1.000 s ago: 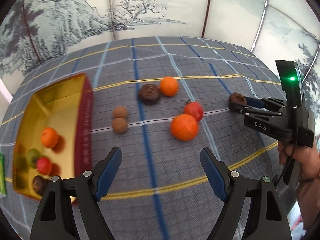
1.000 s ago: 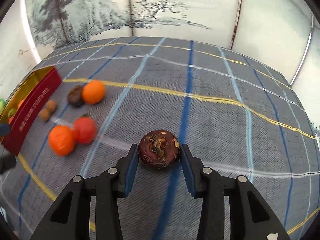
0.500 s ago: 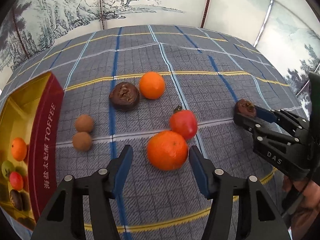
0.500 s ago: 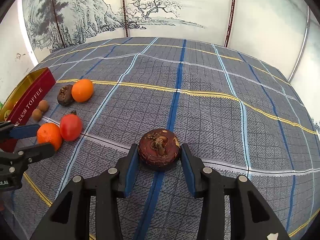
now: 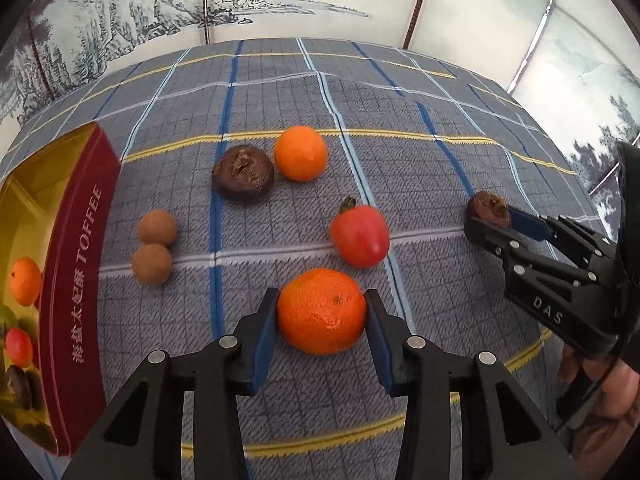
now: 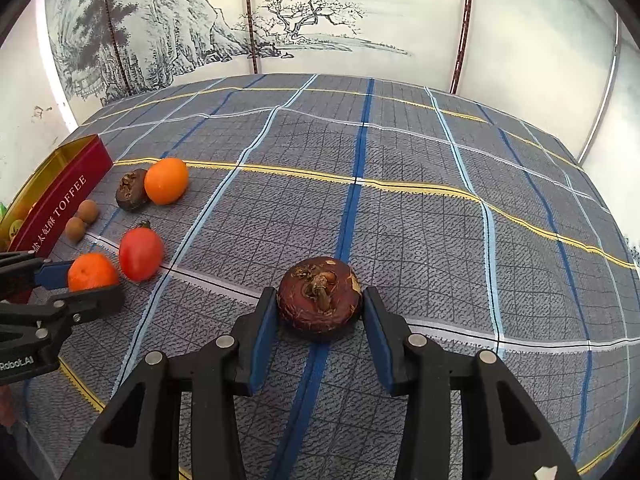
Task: Organize fruits
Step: 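Carry the orange into the tin with the left tool and open it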
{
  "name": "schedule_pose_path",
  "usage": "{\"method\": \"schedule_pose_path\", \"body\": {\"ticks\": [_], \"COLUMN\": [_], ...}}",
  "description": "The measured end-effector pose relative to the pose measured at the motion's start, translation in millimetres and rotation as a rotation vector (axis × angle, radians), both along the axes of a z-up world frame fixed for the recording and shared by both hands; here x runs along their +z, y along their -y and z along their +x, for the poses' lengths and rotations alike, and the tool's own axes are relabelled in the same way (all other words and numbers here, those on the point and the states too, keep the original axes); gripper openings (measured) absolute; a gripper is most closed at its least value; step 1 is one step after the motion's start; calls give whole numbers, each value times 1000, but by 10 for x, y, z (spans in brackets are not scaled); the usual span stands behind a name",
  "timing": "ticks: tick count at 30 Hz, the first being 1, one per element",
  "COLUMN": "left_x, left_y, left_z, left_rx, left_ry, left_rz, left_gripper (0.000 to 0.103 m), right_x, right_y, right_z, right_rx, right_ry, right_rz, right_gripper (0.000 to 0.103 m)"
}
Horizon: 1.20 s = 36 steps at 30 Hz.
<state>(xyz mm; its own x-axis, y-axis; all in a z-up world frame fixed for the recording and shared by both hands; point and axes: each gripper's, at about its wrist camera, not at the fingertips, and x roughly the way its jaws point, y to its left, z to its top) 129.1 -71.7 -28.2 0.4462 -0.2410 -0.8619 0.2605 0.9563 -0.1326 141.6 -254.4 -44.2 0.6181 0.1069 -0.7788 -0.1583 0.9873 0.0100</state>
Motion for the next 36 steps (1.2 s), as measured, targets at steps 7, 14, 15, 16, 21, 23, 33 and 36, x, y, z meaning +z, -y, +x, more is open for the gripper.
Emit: {"method": "schedule_pose_path", "body": {"ticks": [7,14,15,16,21,23,33,36], "left_x": [87,404,449,502,749,799,572,451], "left_y": [-93,-292,-318,-375,-766,-956,-1666,-1779], "left_z": [-140,-276,-282,-291,-302,-299,-204,-195], "left_rx": [13,24,29,37,105,140,290,313], "left_ry": [-2,49,59,70,128,142,55,14], "left_rz": [13,-13,-14,-15,-14,4,20,9], "left_gripper": [43,43,43,43,43,43,43,43], "right_x": [1,1,1,1,0,1,0,1], "right_y": [-2,-2,0,-2,-2,-1,-3,-2], "right_z": [-2,-2,-2,-2,-2,-3,-4,-4], "right_rx": [0,0,0,0,0,0,0,0], "right_ry": [0,0,0,0,0,0,1,1], "right_rz": [0,1,0,0,0,0,-1,-1], "right_gripper": [41,41,41,41,41,41,41,41]}}
